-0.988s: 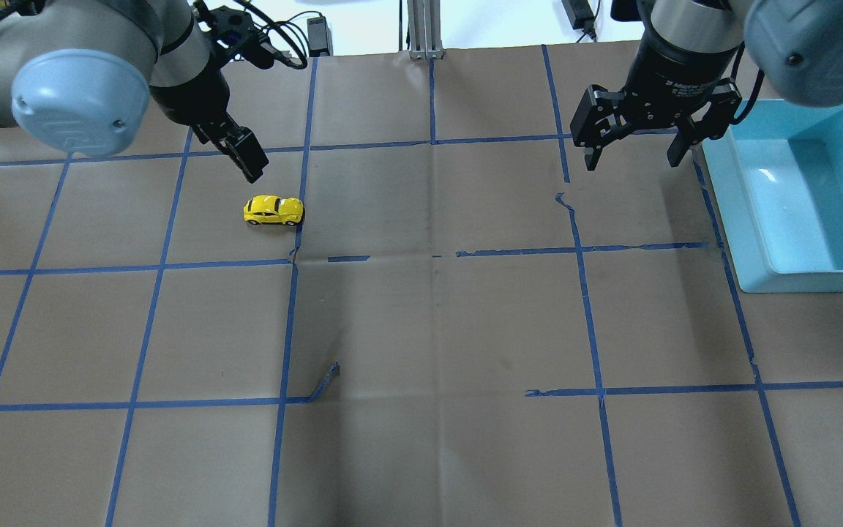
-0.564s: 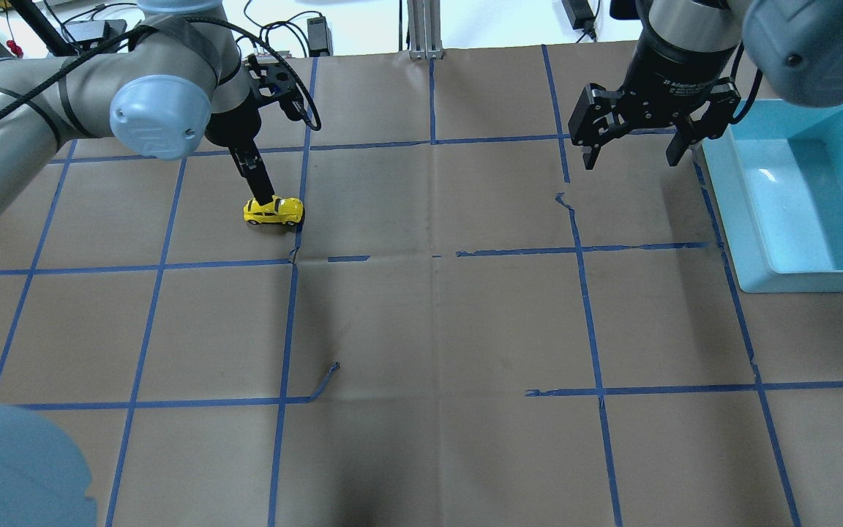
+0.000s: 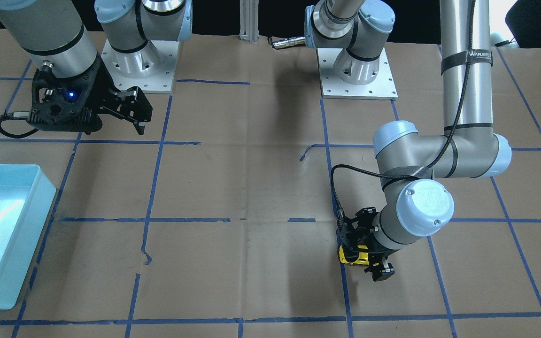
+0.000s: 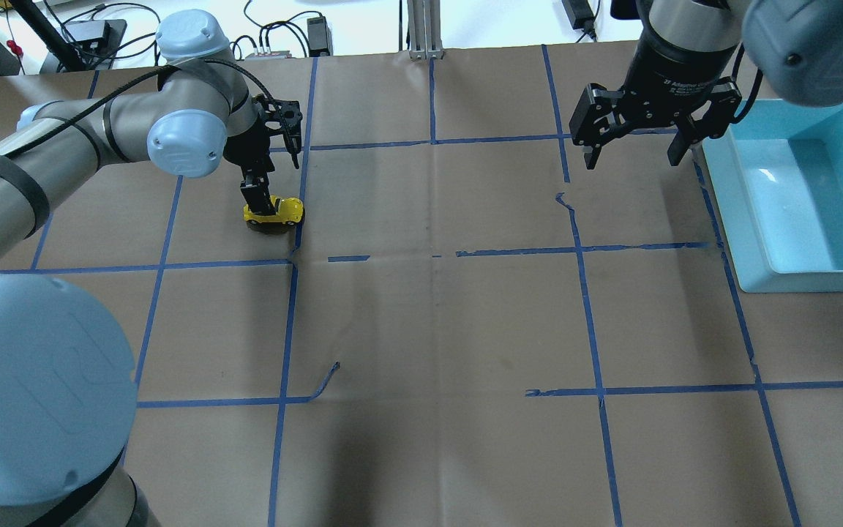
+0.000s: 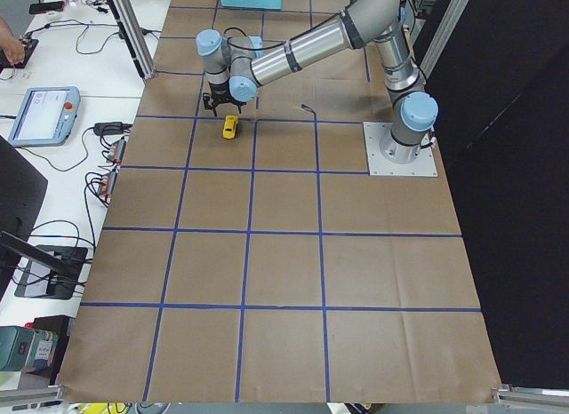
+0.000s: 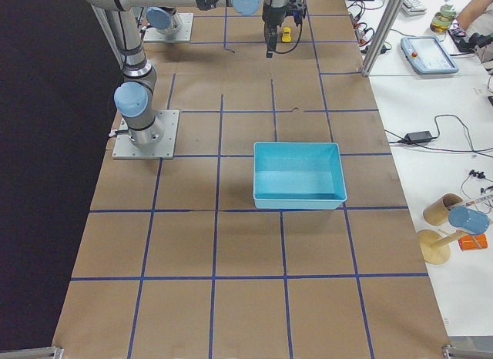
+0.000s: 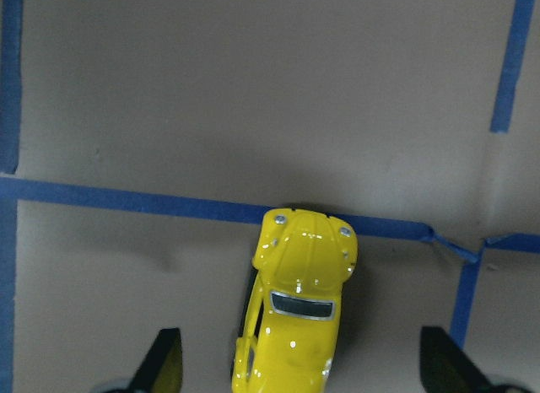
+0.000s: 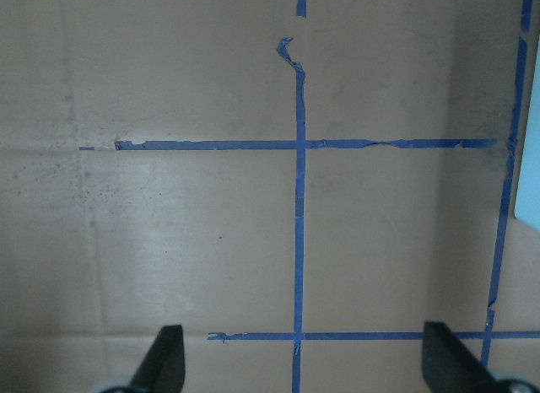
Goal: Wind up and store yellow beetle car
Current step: 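Close the left gripper on the yellow car's body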
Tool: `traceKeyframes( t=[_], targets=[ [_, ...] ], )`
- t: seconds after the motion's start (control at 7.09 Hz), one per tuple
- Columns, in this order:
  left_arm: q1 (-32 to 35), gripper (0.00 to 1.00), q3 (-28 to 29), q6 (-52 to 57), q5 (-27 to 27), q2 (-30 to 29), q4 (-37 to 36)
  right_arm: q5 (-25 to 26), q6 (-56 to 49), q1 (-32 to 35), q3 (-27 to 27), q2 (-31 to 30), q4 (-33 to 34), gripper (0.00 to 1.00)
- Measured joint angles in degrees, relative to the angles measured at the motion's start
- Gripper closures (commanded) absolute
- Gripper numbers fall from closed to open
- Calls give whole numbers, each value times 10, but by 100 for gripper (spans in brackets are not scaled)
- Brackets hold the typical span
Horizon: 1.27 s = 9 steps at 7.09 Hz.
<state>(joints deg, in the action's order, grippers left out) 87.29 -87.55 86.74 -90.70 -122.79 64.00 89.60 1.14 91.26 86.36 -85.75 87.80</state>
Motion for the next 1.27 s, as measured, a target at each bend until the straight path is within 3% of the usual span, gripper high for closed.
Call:
traceKeyframes(
  t=[0.28, 0.42, 0.56, 0.71, 0.99, 1.27],
  targets=[
    [-1, 4, 5, 22, 1, -18, -2, 0, 0, 0, 1, 0, 1, 0],
    [-1, 11, 6, 26, 1, -21, -3, -1, 0, 1, 1, 0, 1, 0],
    [-1, 24, 7, 30, -1, -23, -3, -2, 0, 1, 1, 2, 1, 0],
    [-1, 49, 7, 33, -3, -25, -4, -4, 0, 1, 0, 4, 1, 0],
    [-1, 63, 7, 35, -5, -26, -7, -7, -1, 0, -2, 12, 2, 0],
    [-1, 93, 7, 37, -5, -24, -9, -5, 0, -1, -8, 12, 3, 0]
  ],
)
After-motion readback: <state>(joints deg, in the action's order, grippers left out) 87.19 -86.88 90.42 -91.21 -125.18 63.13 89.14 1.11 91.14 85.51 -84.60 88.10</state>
